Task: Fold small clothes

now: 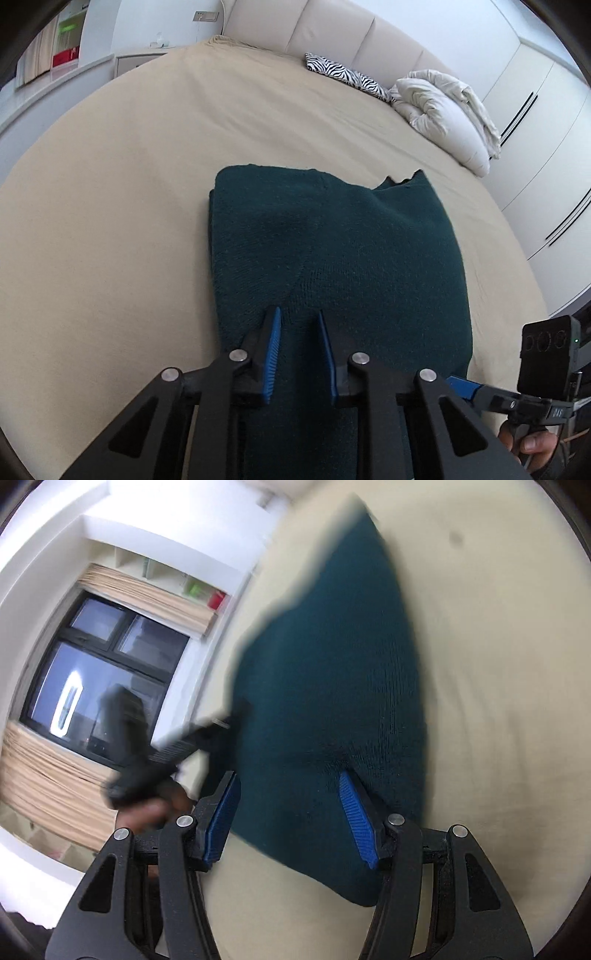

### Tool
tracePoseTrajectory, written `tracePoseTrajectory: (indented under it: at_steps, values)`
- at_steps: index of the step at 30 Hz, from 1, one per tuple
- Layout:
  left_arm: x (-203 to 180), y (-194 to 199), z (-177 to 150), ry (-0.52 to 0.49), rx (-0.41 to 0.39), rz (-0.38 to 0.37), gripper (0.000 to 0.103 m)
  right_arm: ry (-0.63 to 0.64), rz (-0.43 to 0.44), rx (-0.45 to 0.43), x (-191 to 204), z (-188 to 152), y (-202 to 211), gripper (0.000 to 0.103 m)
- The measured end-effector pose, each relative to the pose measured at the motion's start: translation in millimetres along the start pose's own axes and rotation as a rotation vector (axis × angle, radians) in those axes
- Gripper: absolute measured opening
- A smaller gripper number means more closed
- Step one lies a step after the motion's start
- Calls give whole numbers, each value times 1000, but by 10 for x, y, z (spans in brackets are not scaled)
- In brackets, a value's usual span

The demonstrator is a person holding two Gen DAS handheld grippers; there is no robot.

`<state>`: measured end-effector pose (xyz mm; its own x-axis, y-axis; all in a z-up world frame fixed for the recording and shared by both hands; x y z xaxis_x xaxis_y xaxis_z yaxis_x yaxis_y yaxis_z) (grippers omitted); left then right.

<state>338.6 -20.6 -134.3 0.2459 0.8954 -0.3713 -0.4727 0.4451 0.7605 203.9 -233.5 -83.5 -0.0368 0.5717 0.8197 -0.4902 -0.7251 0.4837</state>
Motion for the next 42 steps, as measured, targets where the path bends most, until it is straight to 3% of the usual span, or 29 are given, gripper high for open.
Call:
tracePoseTrajectory:
  at_steps: [2,6,8,10,13,16,19,20,23,25,27,29,32,34,36,38,42]
  values:
    - [54,0,-14,30,-5,-52,23,-30,29,-7,-26,24,100,50]
    - [131,-21,-33,105,3,-100,12,-27,-11,-67,176,71,590,54]
    - [139,-47,-34,121,14,-110,11,-27,12,-96,304,309,626,54]
    - [127,-59,-36,122,21,-106,11,-43,13,-105,406,645,586,54]
    - [65,-74,-30,89,27,-73,11,-88,40,-60,512,1036,210,54]
    - [52,-123,-17,76,34,-63,11,-181,-79,-16,106,1227,-154,54]
    - [51,-159,-5,88,38,-76,11,-151,-109,-72,-41,1327,-177,38]
    - [46,-160,-4,89,39,-78,11,-152,-108,-66,-28,1341,-152,38]
    - [34,-157,-13,76,39,-74,11,-181,-110,-61,64,1422,-52,42]
    - [50,-158,-13,80,43,-84,11,-179,-55,-97,239,1568,9,56]
    - [61,-162,-7,86,50,-94,11,-158,-26,-79,422,1655,-69,58]
    - [66,-161,-10,79,51,-95,11,-150,-43,-17,558,1534,-332,60]
    - [63,-166,-17,77,46,-99,11,-158,-126,42,340,1492,-651,57]
    - [83,-165,-23,83,41,-109,11,-92,-178,15,254,1519,-704,37]
    - [98,-158,-23,91,38,-122,10,-93,-153,15,271,1519,-666,35]
    - [117,-144,-26,107,37,-137,10,-90,-131,7,350,1505,-549,37]
    - [149,-122,-40,129,26,-157,10,-27,-28,-10,609,1169,11,59]
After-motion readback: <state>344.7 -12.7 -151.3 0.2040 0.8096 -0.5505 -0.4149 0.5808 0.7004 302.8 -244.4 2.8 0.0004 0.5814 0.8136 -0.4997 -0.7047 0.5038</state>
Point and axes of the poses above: each gripper's, at about its wrist camera, not at the fingertips, and y roughly against the way its jaws point, x to its left, z to its top, the point moved 9 cm from there along -y, roughly the way its jaws point, and after that the axes turned 1 degree about z, right-handed, at the moved point
